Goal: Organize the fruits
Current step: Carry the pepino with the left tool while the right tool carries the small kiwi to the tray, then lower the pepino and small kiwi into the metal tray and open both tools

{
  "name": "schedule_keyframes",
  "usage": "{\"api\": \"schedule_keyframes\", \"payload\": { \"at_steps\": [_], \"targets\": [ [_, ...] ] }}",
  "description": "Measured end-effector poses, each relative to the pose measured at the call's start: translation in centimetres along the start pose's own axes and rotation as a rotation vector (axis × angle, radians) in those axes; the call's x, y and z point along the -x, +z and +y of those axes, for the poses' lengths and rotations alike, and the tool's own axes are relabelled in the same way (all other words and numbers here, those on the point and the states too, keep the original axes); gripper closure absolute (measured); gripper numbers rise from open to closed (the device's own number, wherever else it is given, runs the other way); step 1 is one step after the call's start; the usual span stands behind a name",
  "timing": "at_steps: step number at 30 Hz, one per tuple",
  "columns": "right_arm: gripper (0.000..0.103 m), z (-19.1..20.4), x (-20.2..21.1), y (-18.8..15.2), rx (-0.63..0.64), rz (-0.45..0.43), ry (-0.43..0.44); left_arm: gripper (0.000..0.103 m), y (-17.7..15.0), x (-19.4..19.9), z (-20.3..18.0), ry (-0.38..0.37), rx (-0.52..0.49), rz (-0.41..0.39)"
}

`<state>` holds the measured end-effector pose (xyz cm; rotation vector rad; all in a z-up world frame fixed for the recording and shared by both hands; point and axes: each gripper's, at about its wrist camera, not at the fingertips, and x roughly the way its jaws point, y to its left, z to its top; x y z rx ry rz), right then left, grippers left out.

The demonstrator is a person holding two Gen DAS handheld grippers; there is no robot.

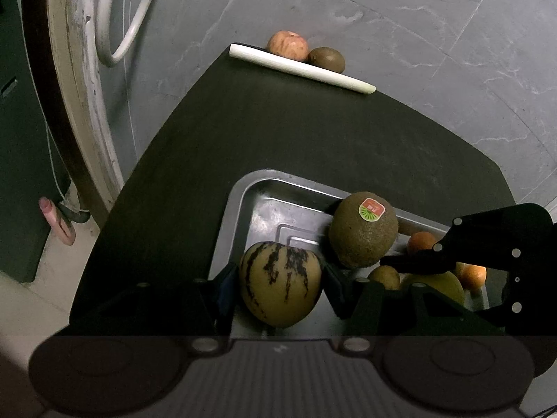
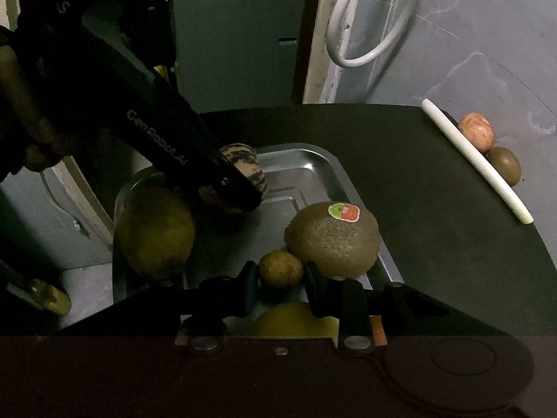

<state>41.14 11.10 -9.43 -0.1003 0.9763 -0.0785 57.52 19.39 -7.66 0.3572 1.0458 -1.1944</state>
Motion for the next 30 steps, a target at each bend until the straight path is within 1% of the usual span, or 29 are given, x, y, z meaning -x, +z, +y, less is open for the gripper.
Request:
{"api": "schedule_keyframes", "payload": {
  "at_steps": [5,10,14,16,18,19,21,22,26,30],
  "targets": [
    [0.071,-0.3,0.2,-0.1,-0.012,0.007,-0.016,0.045,0.0,0.0,0.1,-0.008,0.018,0.007],
    [0.062,-0.5,0.9,-0.2,-0.035,0.000,-0.035,0.041,0.3,0.3,0.3,-0.020,0.032,-0.008],
    [0.055,-0.6,1.8,-0.3,-0.070,-0.018,-0.053,0.036,0.5,1.0,0.4,-0.027,0.034,-0.027],
    [0.052,-0.7,2.3,-0.4,-0.090,-0.032,-0.067,0.032,0.5,1.5,0.5,-0.031,0.042,-0.041],
    [0.045,-0.7,2.9,-0.5,-0.111,-0.047,-0.082,0.027,0.6,2.1,0.7,-0.029,0.057,-0.058],
    [0.044,-0.7,3.3,-0.6,-0.124,-0.058,-0.090,0.025,0.6,2.4,0.8,-0.029,0.067,-0.068],
    [0.040,-0.6,4.1,-0.8,-0.158,-0.078,-0.110,0.018,0.5,3.1,0.9,-0.025,0.084,-0.089],
    [0.037,-0.6,4.4,-1.0,-0.176,-0.088,-0.120,0.017,0.5,3.5,0.9,-0.020,0.088,-0.100],
    [0.026,-0.6,5.9,-1.4,-0.252,-0.131,-0.163,0.004,0.4,4.9,0.7,0.009,0.088,-0.140],
    [0.019,-0.5,7.6,-2.0,-0.331,-0.181,-0.201,0.001,0.2,6.4,0.3,0.041,0.084,-0.178]
  ]
}}
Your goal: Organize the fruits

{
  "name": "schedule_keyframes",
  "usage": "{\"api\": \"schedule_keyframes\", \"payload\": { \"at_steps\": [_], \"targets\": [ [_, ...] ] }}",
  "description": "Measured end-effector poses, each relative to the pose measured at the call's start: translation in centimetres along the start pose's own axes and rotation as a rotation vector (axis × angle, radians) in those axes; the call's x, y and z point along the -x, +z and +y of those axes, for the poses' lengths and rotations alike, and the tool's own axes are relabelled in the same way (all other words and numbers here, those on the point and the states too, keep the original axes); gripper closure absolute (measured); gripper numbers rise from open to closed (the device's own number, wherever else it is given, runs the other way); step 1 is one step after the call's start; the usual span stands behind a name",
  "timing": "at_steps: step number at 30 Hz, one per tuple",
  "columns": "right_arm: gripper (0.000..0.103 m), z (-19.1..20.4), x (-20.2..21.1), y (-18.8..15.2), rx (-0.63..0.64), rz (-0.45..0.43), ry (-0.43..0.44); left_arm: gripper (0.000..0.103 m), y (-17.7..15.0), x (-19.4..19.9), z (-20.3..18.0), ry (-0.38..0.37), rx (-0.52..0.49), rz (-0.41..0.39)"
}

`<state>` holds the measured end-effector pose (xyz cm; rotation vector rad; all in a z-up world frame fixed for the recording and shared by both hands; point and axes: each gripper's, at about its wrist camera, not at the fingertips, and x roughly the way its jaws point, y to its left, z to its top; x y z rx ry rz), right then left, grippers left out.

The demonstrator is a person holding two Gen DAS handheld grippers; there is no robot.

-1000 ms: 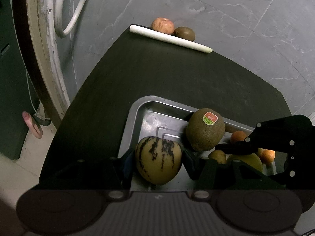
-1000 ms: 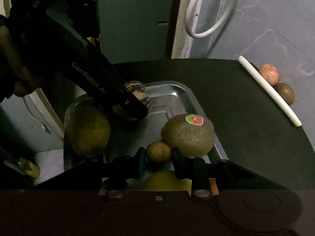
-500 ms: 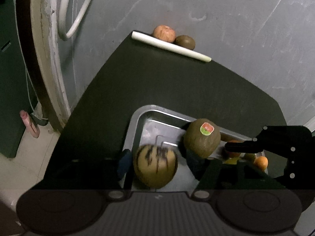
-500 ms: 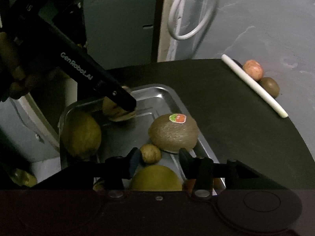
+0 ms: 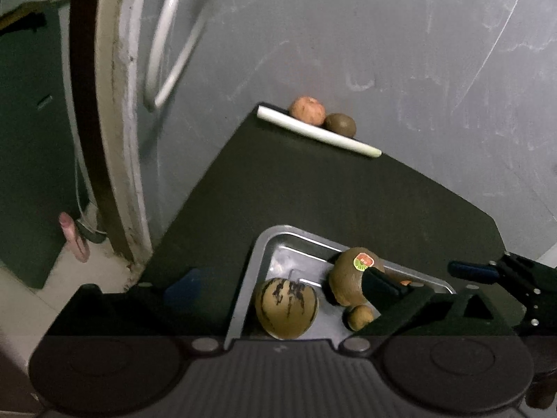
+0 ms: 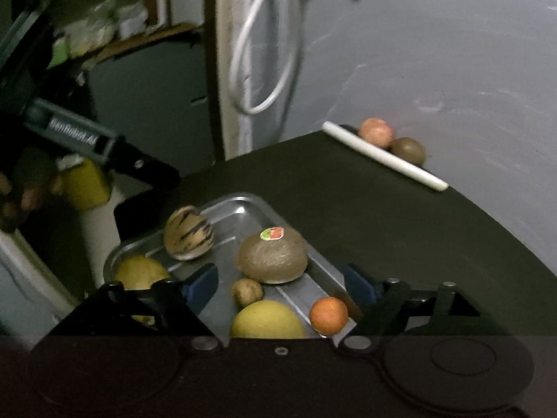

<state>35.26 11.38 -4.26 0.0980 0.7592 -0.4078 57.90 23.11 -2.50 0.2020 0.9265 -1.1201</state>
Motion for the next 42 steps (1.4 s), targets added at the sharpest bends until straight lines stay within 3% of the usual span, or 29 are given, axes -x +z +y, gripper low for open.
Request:
{"api": "schedule_keyframes", "payload": {
  "at_steps": [13,24,32,42],
  "targets": [
    [0.004,-0.3,5.3,-1.3,-0.165,-0.127,-0.124,0.001,-0.7,3.5,-1.7,0.055,-0.020,-0.082],
    [0.001,-2.4,7.8,-2.6,-0.209,-0.147,-0.153,0.001,-2.7,3.9,-3.8,0.082,0.020,-0.074],
    [0.001,-5.7,8.0,-3.4,-0.158,-0.141,-0.075,0.001,-4.5,3.6,-6.9,0.158,0.093,-0.085],
    [0.001,-12.7,8.6,-3.6,-0.045,-0.181,0.144,0.001,-7.6,4.7,-14.2,0.355,0.289,-0.155]
  ]
}}
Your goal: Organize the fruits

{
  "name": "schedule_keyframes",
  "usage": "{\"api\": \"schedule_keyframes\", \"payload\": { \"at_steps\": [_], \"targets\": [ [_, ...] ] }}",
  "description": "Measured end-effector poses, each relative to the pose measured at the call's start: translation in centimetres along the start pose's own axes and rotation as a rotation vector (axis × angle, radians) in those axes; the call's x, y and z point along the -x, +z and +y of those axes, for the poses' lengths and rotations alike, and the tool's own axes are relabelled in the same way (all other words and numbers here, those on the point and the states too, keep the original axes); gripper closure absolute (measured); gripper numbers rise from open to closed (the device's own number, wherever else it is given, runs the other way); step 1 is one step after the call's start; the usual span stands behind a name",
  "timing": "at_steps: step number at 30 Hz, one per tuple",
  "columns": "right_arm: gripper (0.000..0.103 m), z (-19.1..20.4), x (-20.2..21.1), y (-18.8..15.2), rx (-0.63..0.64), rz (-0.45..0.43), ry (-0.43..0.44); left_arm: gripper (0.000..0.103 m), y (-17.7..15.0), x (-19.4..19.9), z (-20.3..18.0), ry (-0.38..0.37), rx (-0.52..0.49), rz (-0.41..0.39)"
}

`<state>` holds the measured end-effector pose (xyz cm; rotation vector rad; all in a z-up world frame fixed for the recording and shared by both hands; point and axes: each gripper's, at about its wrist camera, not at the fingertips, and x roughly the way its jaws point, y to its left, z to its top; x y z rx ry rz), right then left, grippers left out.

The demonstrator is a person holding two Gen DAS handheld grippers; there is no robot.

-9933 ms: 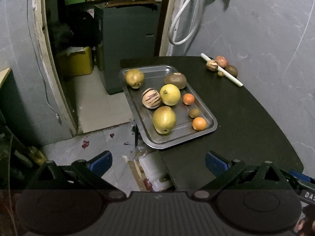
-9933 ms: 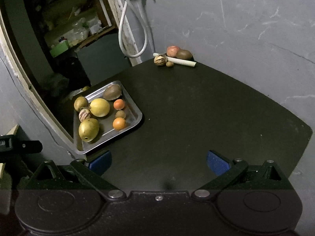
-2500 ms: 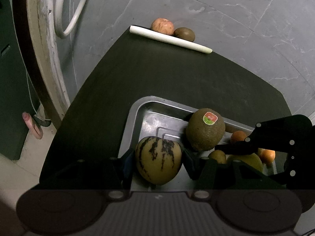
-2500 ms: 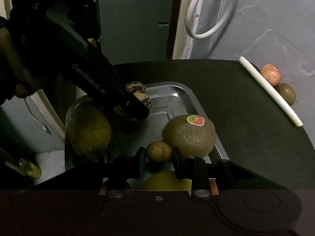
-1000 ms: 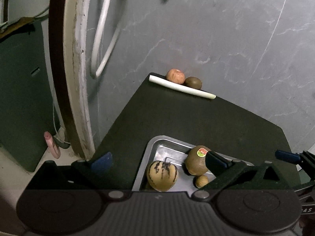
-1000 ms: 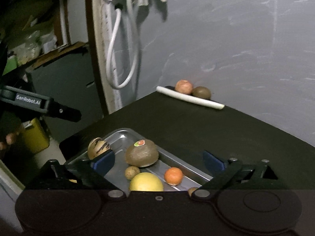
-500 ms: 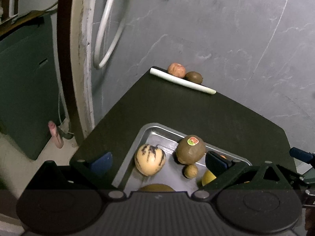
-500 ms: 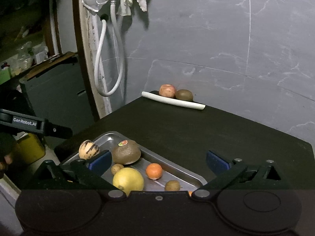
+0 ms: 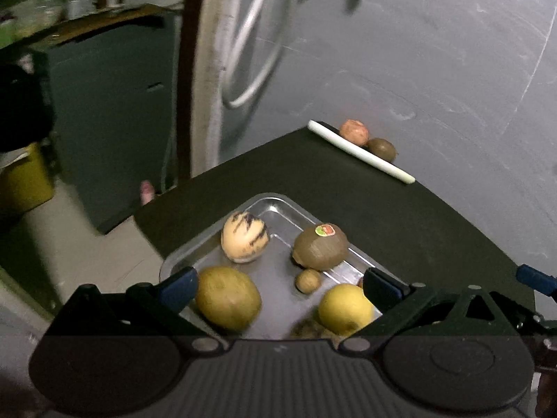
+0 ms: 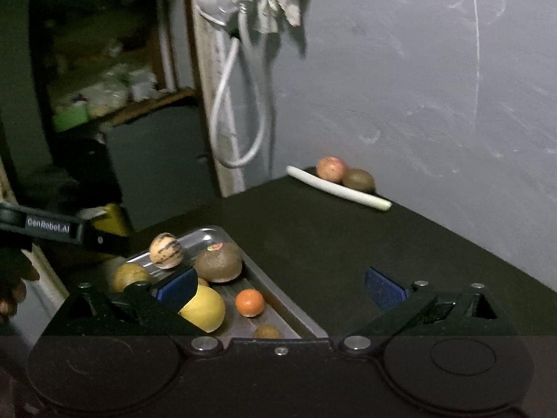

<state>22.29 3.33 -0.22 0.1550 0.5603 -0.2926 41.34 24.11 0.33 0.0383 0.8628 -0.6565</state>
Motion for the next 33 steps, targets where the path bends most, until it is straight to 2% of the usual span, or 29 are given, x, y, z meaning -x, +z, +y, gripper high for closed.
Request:
{"api": "schedule_keyframes", "payload": {
  "at_steps": [4,7,12,18,33],
  "targets": [
    [0.001,-2.0,1.0,-0.1,0.046,-0.004,0.084,0.001,-1.9,2.3,-2.6,0.094,0.055,-0.029],
    [0.001,-2.6,1.7,-0.2,0.068,-0.001,0.124,0.001,-2.8,4.0,-4.0,0.130,0.097,-0.043],
    [0.001,-2.8,3.4,-0.3,0.071,-0.021,0.156,0.001,-4.2,6.1,-5.6,0.179,0.104,-0.067],
    [0.001,-2.5,5.0,-0.9,0.056,-0.026,0.138,0.001,-5.6,7.3,-6.4,0.170,0.095,-0.082],
    [0.001,-1.1,10.2,-2.4,0.035,-0.027,-0.001,0.001,-9.2,8.7,-6.0,0.067,0.049,-0.070]
  ]
}}
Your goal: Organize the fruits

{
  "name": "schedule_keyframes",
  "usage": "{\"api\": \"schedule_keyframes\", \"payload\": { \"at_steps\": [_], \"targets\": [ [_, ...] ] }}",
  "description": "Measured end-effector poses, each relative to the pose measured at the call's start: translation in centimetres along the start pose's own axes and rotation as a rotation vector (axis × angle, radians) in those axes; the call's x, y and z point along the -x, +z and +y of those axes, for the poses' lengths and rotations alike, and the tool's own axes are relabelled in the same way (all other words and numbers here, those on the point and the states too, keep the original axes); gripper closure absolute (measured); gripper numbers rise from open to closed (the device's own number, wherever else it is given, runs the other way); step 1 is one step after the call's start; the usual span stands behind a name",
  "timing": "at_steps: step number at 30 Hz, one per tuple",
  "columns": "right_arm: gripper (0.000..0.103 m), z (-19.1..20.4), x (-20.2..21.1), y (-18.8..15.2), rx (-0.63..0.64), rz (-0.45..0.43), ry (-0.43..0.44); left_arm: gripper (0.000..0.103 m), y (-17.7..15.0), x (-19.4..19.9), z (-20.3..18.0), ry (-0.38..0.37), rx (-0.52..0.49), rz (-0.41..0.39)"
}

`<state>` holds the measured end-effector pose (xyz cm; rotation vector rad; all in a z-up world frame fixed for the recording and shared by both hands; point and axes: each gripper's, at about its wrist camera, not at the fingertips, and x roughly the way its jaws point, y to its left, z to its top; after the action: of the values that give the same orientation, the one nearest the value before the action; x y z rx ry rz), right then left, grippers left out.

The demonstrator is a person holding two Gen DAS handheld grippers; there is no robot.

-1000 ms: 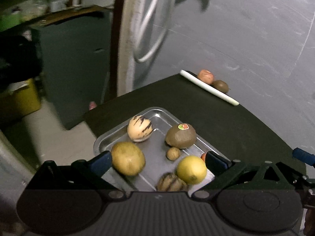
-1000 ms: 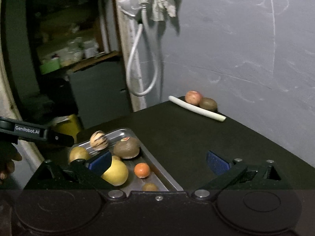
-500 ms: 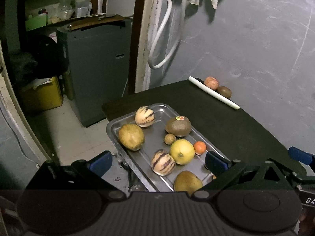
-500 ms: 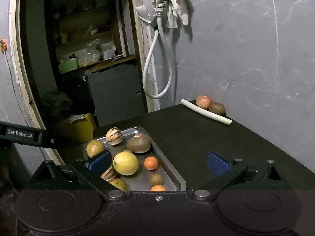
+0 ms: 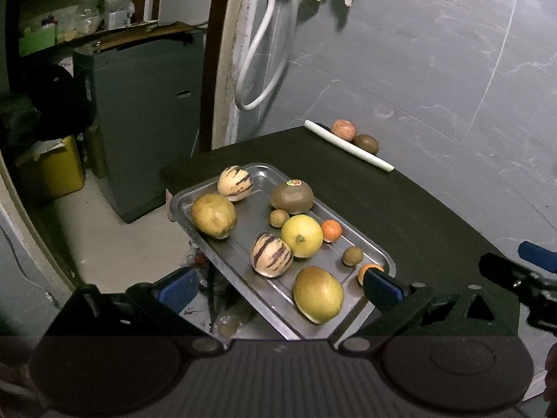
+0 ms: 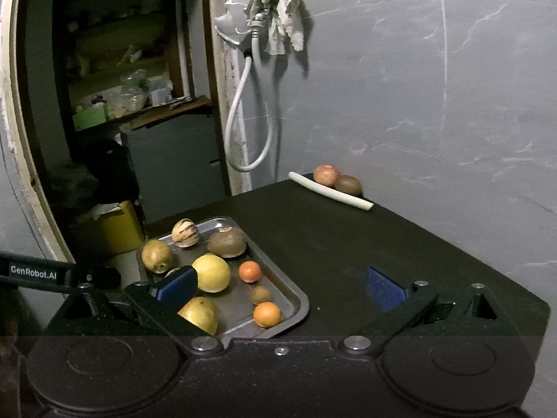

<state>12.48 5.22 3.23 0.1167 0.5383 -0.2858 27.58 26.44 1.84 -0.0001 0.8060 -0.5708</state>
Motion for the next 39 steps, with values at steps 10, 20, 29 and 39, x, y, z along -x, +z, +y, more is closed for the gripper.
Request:
{"api": "schedule_keyframes", "payload": {
  "at_steps": [10,20,29,39],
  "targets": [
    [0.001,-0.2,0.9,0.0,0.041,0.005,-0.005,0.001,-1.1,0.5,0.1,-0.006,0.062,0.002],
    [0.001,-4.0,-0.1,-0.6,0.099,0.006,0.129,0.001,-3.0,0.6,-3.7,0.105,0.155,-0.010],
    [0.001,-10.3,-1.0,-0.1,0.208,-0.032,0.359,0.001,-6.0,1.8,-11.0,0.259,0.304,-0.081],
    [0.001,-14.9,0.2,0.2,0.230,-0.050,0.510,0.001,-9.1,5.5,-17.4,0.403,0.424,-0.187]
  ]
}}
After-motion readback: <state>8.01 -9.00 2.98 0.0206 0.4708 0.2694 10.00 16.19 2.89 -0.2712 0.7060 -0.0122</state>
